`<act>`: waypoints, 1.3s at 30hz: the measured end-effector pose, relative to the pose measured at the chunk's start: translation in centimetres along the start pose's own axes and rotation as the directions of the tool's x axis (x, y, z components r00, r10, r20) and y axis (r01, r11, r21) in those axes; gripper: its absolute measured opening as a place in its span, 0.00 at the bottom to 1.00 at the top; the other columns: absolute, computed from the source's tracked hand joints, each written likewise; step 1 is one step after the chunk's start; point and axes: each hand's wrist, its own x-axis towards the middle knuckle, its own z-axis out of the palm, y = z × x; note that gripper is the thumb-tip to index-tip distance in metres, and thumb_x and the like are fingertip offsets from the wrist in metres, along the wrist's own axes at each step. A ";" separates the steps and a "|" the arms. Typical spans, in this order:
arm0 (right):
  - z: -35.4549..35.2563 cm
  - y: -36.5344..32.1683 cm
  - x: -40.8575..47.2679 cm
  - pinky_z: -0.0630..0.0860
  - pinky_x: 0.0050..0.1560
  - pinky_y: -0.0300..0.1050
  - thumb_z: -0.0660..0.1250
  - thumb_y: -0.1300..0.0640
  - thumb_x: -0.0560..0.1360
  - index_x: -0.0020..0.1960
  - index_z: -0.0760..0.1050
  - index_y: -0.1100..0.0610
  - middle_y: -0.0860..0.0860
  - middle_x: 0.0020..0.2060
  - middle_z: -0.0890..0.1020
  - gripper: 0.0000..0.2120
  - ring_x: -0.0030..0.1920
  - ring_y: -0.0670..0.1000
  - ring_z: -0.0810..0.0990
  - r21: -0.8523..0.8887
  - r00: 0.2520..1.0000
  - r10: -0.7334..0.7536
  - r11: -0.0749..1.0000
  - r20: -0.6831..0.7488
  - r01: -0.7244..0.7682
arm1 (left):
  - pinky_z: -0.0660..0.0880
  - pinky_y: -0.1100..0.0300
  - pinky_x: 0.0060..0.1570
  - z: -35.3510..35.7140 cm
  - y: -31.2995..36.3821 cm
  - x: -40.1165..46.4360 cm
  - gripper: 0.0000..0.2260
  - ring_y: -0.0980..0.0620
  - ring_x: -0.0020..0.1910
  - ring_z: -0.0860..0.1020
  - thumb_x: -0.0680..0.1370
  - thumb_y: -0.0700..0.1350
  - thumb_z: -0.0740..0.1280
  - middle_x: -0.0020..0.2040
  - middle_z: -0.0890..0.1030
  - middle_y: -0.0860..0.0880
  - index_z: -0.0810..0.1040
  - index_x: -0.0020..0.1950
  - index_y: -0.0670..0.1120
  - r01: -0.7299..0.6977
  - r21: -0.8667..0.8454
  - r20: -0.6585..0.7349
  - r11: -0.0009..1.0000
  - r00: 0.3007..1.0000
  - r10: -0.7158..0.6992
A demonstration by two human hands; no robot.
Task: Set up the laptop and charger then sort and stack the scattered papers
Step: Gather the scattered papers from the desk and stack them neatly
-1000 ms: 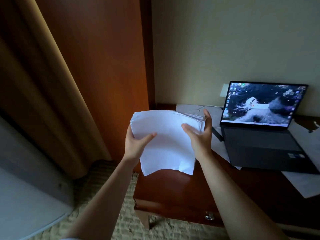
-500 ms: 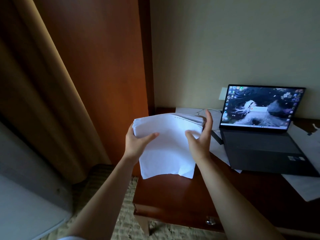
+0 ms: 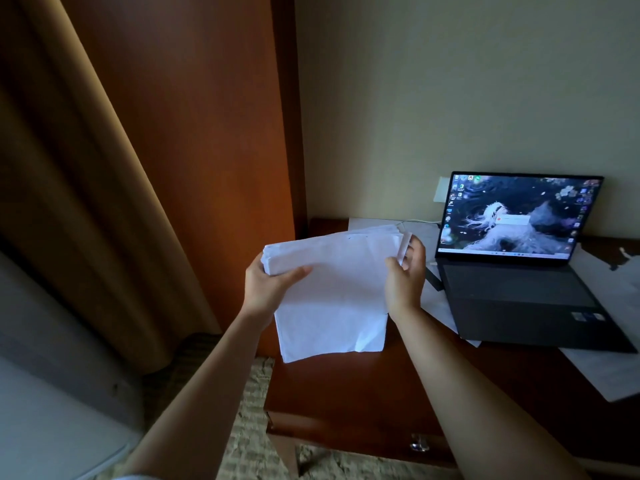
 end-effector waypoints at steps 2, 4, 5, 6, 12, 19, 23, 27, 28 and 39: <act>0.1 -0.2 -0.5 0.71 0.44 0.36 0.58 0.72 0.73 0.66 0.68 0.54 0.49 0.61 0.75 0.25 0.51 0.45 0.74 -0.014 0.996 -0.056 0.998 0.064 0.057 | 0.80 0.62 0.37 0.0 0.0 0.1 0.19 0.50 0.46 0.81 0.67 0.40 0.78 0.49 0.79 0.49 0.74 0.50 0.53 -0.011 0.010 -0.006 1.000 1.000 0.011; 0.1 -0.7 -0.3 0.71 0.40 0.34 0.56 0.73 0.72 0.66 0.69 0.54 0.44 0.59 0.73 0.26 0.46 0.43 0.74 0.002 0.993 -0.053 0.999 0.104 0.053 | 0.80 0.61 0.38 0.0 0.0 0.2 0.21 0.50 0.47 0.81 0.66 0.40 0.78 0.50 0.79 0.49 0.73 0.52 0.54 -0.018 0.012 -0.026 1.000 0.999 0.018; 0.1 -0.9 0.1 0.69 0.37 0.34 0.55 0.73 0.72 0.66 0.68 0.54 0.44 0.59 0.72 0.26 0.41 0.42 0.73 0.025 0.995 -0.018 1.000 0.100 0.016 | 0.80 0.62 0.38 0.0 0.0 0.2 0.22 0.50 0.48 0.81 0.66 0.40 0.79 0.50 0.79 0.49 0.74 0.53 0.53 -0.025 0.007 -0.027 1.000 0.999 0.025; 0.1 -0.9 0.4 0.68 0.36 0.35 0.54 0.72 0.72 0.67 0.67 0.54 0.47 0.60 0.72 0.26 0.38 0.42 0.72 0.043 0.996 0.011 0.999 0.093 -0.015 | 0.80 0.63 0.39 -0.1 -0.1 0.3 0.24 0.50 0.49 0.80 0.65 0.40 0.79 0.51 0.79 0.49 0.74 0.56 0.52 -0.030 -0.002 -0.025 1.000 0.999 0.030; 0.9 -1.4 -0.3 0.70 0.47 0.47 0.55 0.59 0.64 0.67 0.66 0.49 0.47 0.60 0.70 0.30 0.50 0.50 0.72 -0.008 0.995 -0.033 0.999 0.090 0.034 | 0.80 0.62 0.41 0.0 0.1 0.4 0.31 0.51 0.50 0.79 0.65 0.43 0.79 0.54 0.77 0.52 0.71 0.64 0.53 -0.037 -0.006 -0.042 0.999 0.998 0.037; 0.9 -1.3 -0.1 0.71 0.54 0.48 0.58 0.69 0.71 0.69 0.64 0.50 0.45 0.62 0.67 0.29 0.65 0.54 0.70 -0.008 0.990 -0.066 0.998 0.123 0.067 | 0.77 0.60 0.48 0.8 0.7 0.8 0.09 0.55 0.47 0.78 0.73 0.54 0.71 0.49 0.78 0.57 0.76 0.51 0.56 -0.055 0.008 -0.231 0.998 0.971 0.055; 0.5 -1.3 0.0 0.70 0.54 0.41 0.59 0.70 0.73 0.71 0.62 0.49 0.45 0.64 0.66 0.31 0.65 0.45 0.67 0.030 0.992 -0.003 1.000 0.125 -0.001 | 0.71 0.63 0.53 1.5 1.2 1.1 0.09 0.54 0.53 0.74 0.81 0.45 0.59 0.51 0.77 0.53 0.77 0.56 0.46 -0.070 0.020 -0.336 0.997 0.939 0.072; 0.0 -1.1 -0.5 0.64 0.58 0.36 0.65 0.67 0.75 0.73 0.61 0.49 0.43 0.68 0.65 0.31 0.65 0.39 0.62 0.035 0.977 0.037 0.998 0.208 -0.045 | 0.70 0.57 0.58 1.2 0.8 1.1 0.14 0.55 0.55 0.73 0.83 0.44 0.51 0.56 0.75 0.52 0.74 0.60 0.48 -0.084 0.056 -0.322 0.995 0.942 0.098; -0.1 -1.1 -0.7 0.64 0.59 0.37 0.67 0.65 0.74 0.72 0.63 0.49 0.42 0.67 0.66 0.30 0.66 0.39 0.62 0.023 0.975 0.031 0.999 0.220 -0.037 | 0.70 0.58 0.59 1.3 0.8 1.1 0.14 0.56 0.54 0.73 0.84 0.44 0.50 0.57 0.74 0.53 0.74 0.61 0.48 -0.099 0.066 -0.318 0.993 0.941 0.115; -1.3 0.2 0.0 0.75 0.32 0.28 0.77 0.61 0.67 0.41 0.81 0.54 0.46 0.37 0.84 0.06 0.33 0.38 0.82 -0.087 0.915 0.240 0.971 0.324 -0.224 | 0.68 0.68 0.58 1.3 -0.4 0.8 0.23 0.56 0.63 0.69 0.78 0.46 0.66 0.64 0.69 0.54 0.64 0.71 0.49 -0.104 0.125 -0.211 0.987 0.969 0.129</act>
